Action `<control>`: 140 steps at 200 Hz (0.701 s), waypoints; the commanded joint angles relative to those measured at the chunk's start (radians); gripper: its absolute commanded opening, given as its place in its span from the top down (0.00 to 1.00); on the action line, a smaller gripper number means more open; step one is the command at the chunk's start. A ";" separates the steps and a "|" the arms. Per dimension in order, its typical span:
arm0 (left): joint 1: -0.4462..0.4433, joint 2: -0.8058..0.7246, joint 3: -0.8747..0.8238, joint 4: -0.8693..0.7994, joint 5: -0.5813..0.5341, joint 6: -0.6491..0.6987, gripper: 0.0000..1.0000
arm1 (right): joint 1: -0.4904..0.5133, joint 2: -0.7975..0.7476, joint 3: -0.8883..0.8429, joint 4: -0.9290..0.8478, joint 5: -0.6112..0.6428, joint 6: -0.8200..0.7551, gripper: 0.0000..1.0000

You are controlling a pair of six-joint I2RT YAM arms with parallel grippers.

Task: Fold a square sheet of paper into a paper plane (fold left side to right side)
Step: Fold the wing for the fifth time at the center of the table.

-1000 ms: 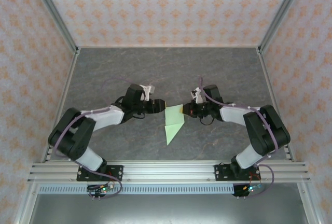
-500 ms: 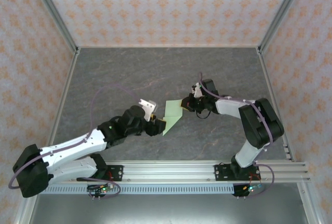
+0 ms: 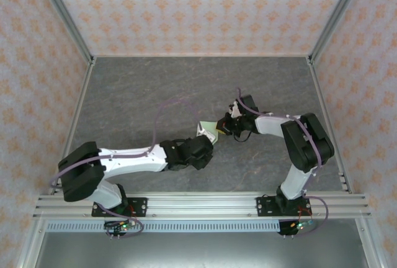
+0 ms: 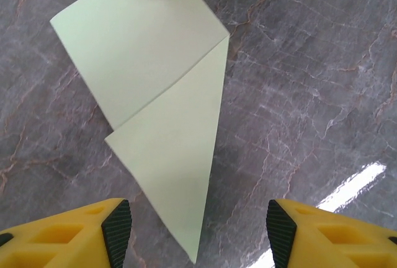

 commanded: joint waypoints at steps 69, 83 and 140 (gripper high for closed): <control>-0.075 0.288 0.232 -0.217 -0.274 0.041 0.37 | 0.005 0.036 0.049 -0.037 -0.031 0.032 1.00; -0.085 0.331 0.264 -0.244 -0.311 0.035 0.37 | 0.005 0.040 0.055 -0.050 -0.031 0.025 1.00; -0.118 0.477 0.366 -0.347 -0.427 -0.015 0.40 | 0.005 0.052 0.057 -0.057 -0.038 0.016 1.00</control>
